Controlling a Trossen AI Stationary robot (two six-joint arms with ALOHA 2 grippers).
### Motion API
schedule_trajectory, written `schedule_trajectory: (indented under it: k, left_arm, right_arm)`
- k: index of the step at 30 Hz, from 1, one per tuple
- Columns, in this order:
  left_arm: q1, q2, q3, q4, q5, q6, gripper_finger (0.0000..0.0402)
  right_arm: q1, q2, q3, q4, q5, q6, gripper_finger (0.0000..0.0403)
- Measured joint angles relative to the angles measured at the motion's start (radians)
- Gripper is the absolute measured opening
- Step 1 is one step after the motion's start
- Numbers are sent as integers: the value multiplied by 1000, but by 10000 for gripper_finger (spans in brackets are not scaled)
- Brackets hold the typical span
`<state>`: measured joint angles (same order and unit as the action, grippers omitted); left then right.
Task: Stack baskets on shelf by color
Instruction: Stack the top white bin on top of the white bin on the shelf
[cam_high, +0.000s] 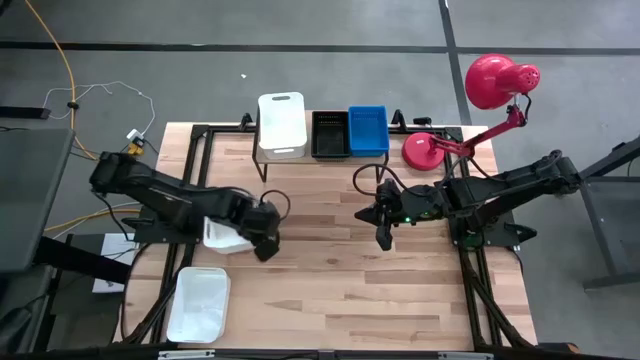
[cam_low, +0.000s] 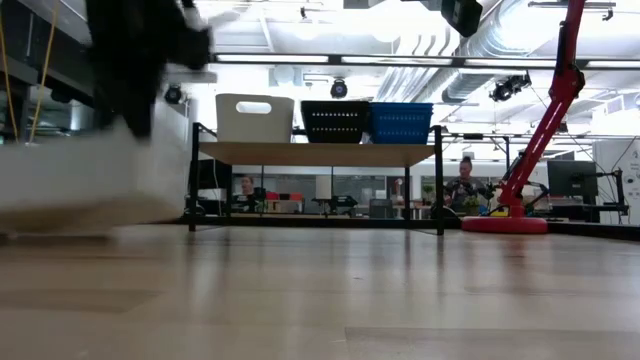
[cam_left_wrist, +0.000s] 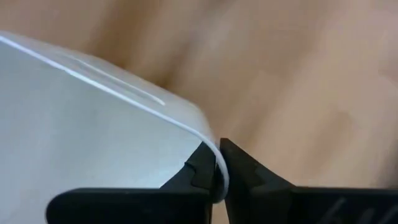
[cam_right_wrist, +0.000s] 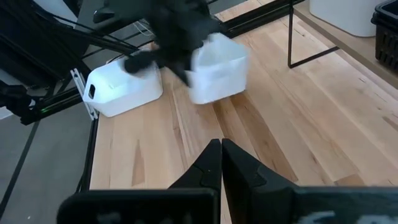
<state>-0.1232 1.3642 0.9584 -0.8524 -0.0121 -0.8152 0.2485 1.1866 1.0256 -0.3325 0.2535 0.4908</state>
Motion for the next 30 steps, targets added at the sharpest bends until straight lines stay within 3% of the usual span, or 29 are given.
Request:
schedule_trajectory:
  k: [6, 13, 15, 18, 23, 25, 30]
  left_arm:
    - [-134, -112, 189, -79, 90, 201, 1]
    - [-254, -85, 552, -299, 113, 752, 0]
    - [-286, -60, 652, -382, 17, 950, 0]
    - [-313, -23, 763, -491, -237, 1200, 0]
    - [-278, -1, 817, -535, -619, 1521, 0]
    - [-228, -3, 817, -539, -665, 1622, 0]
    - [-14, -1, 802, -554, -629, 1764, 0]
  right_arm:
    - [0, 0, 0, -8, -3, -15, 0]
    - [0, 0, 0, -7, -3, -19, 0]
    - [0, 0, 0, -6, -2, -19, 0]
    - [0, 0, 0, -6, -2, -19, 0]
    - [0, 0, 0, 1, -2, -14, 0]
    - [0, 0, 0, 1, -2, -1, 0]
    - [0, 0, 0, 3, 1, -1, 0]
